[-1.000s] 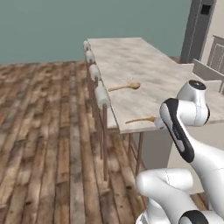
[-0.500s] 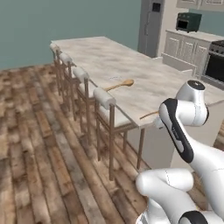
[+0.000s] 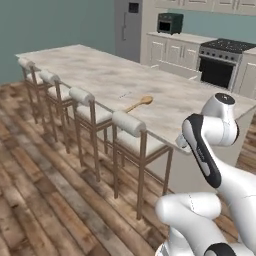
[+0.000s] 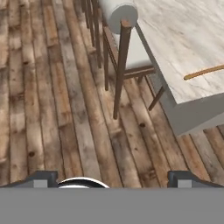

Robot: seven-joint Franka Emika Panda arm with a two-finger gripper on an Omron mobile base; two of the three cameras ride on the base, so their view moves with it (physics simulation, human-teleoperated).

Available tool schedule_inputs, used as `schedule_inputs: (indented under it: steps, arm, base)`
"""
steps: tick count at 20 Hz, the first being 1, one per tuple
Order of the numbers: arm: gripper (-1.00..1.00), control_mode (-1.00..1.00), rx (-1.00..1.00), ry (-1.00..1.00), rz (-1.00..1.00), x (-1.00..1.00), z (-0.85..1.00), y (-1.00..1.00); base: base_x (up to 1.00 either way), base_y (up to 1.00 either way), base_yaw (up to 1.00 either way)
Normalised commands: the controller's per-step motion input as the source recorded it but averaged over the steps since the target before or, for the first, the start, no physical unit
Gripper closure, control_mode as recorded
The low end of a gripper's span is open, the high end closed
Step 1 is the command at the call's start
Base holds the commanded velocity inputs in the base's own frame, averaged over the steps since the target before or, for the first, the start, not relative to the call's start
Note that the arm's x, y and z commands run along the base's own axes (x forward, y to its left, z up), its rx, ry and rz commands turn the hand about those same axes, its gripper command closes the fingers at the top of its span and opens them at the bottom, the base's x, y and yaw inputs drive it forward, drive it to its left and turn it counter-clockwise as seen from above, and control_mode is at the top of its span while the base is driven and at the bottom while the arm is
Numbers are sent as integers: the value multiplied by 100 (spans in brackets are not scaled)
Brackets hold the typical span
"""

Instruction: Pick up the metallic utensils from the counter and place them in the open drawer. Make sure not to pick up any wooden utensils.

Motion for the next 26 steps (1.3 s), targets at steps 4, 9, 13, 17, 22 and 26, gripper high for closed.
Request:
schedule_inputs:
  steps: [4,9,13,17,22,26]
  arm:
    - [-100,100,0,0,0,0,0,0]
    - [-100,100,0,0,0,0,0,0]
    - [-100,100,0,0,0,0,0,0]
    - [-100,100,0,0,0,0,0,0]
    - [-100,100,0,0,0,0,0,0]
    - [-100,100,0,0,0,0,0,0]
  base:
    - [68,100,-46]
    - [49,100,-46]
    - [18,100,-45]
    - [19,100,-45]
    - [33,100,-43]
    - [54,100,-42]
